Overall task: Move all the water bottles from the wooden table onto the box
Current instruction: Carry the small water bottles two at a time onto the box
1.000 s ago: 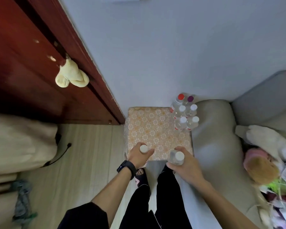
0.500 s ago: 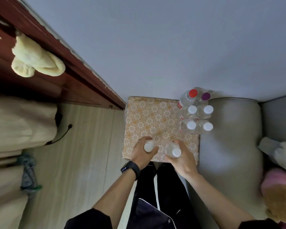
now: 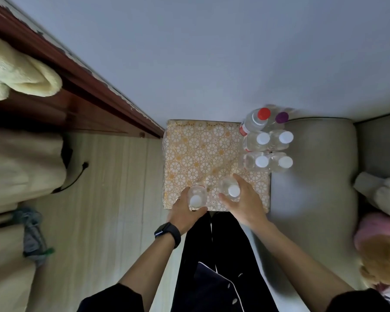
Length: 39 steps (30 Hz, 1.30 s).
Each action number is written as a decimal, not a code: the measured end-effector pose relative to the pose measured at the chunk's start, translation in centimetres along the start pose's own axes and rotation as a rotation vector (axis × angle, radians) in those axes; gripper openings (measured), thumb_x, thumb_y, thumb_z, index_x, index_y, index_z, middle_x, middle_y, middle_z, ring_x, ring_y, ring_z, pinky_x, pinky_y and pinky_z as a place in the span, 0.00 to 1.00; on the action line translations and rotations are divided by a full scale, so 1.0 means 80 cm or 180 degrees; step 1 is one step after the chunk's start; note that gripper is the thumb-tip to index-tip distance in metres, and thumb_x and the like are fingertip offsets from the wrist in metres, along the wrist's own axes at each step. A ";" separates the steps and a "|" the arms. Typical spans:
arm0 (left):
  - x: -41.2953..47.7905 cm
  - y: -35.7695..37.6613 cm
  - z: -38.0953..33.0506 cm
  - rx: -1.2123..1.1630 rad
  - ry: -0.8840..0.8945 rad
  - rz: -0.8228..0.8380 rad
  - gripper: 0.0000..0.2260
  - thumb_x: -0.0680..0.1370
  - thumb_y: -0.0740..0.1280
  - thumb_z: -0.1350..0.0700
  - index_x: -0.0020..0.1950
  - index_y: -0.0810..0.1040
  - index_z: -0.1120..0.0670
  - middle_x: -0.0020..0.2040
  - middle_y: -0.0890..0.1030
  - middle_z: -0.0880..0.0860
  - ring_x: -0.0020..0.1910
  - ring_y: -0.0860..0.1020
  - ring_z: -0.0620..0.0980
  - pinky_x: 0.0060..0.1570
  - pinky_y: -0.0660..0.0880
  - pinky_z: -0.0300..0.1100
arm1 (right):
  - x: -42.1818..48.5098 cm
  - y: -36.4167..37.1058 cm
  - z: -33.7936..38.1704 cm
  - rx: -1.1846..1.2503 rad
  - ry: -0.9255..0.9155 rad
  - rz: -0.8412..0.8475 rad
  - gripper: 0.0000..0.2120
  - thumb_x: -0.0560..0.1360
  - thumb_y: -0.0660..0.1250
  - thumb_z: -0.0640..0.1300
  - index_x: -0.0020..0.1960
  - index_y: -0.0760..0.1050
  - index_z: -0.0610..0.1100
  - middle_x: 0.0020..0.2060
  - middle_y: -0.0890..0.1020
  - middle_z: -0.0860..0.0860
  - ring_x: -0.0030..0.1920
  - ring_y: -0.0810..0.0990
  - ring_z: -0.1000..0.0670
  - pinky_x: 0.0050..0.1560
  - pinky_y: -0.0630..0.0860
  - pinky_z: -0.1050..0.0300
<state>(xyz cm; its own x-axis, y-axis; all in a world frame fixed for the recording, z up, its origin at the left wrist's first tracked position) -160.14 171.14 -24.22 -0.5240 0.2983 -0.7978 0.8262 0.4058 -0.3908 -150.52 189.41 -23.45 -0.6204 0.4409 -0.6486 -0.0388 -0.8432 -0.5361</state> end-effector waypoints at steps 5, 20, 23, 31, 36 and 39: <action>0.000 0.000 -0.009 0.0239 -0.0007 -0.0125 0.38 0.70 0.71 0.33 0.75 0.59 0.43 0.59 0.80 0.47 0.55 0.79 0.52 0.54 0.79 0.50 | -0.012 -0.009 0.007 -0.0954 0.0101 -0.0116 0.33 0.78 0.58 0.67 0.76 0.58 0.50 0.59 0.79 0.43 0.57 0.80 0.39 0.53 0.75 0.45; 0.048 -0.023 -0.077 0.0716 -0.0074 -0.0451 0.31 0.72 0.69 0.37 0.70 0.67 0.48 0.45 0.79 0.49 0.43 0.80 0.53 0.43 0.80 0.46 | 0.019 -0.044 0.049 -0.1290 -0.0345 -0.0562 0.23 0.80 0.64 0.54 0.66 0.68 0.39 0.40 0.84 0.44 0.41 0.83 0.38 0.37 0.74 0.50; 0.072 -0.034 -0.099 0.0619 0.0128 -0.0601 0.32 0.72 0.70 0.37 0.70 0.66 0.50 0.43 0.79 0.49 0.41 0.80 0.52 0.40 0.81 0.47 | 0.034 -0.066 0.066 -0.1144 -0.0425 -0.0671 0.22 0.80 0.65 0.54 0.65 0.67 0.41 0.42 0.84 0.45 0.42 0.83 0.39 0.39 0.75 0.50; 0.138 -0.062 -0.169 0.0355 0.0684 -0.0629 0.31 0.74 0.74 0.44 0.71 0.66 0.53 0.42 0.76 0.43 0.38 0.77 0.41 0.33 0.78 0.39 | 0.110 -0.112 0.112 -0.1307 -0.0464 -0.0996 0.20 0.80 0.64 0.53 0.65 0.65 0.42 0.42 0.83 0.45 0.40 0.83 0.40 0.36 0.74 0.52; 0.172 -0.074 -0.204 0.0197 0.0851 -0.0447 0.18 0.74 0.75 0.46 0.57 0.72 0.47 0.42 0.78 0.42 0.41 0.79 0.41 0.32 0.70 0.33 | 0.154 -0.130 0.132 -0.1532 -0.0451 -0.0985 0.25 0.81 0.65 0.53 0.69 0.64 0.38 0.40 0.79 0.44 0.43 0.82 0.40 0.36 0.72 0.51; 0.187 -0.077 -0.214 0.0107 0.0836 -0.0381 0.25 0.74 0.75 0.45 0.65 0.70 0.52 0.48 0.79 0.46 0.45 0.79 0.46 0.35 0.71 0.34 | 0.174 -0.141 0.136 -0.1666 -0.0493 -0.0977 0.30 0.79 0.66 0.56 0.71 0.66 0.35 0.44 0.82 0.43 0.46 0.82 0.40 0.38 0.71 0.53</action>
<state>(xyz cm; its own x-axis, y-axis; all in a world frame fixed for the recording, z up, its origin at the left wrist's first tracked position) -176.63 187.86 -25.87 -0.6502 0.4654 -0.6005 0.7593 0.4242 -0.4934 -167.23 201.72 -20.57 -0.7498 0.5563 -0.3582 0.1311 -0.4057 -0.9046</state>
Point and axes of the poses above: each hand's wrist, its own x-axis towards the middle knuckle, its own y-axis out of the palm, z = x × y, the point moved 1 cm from there along x, towards the middle knuckle
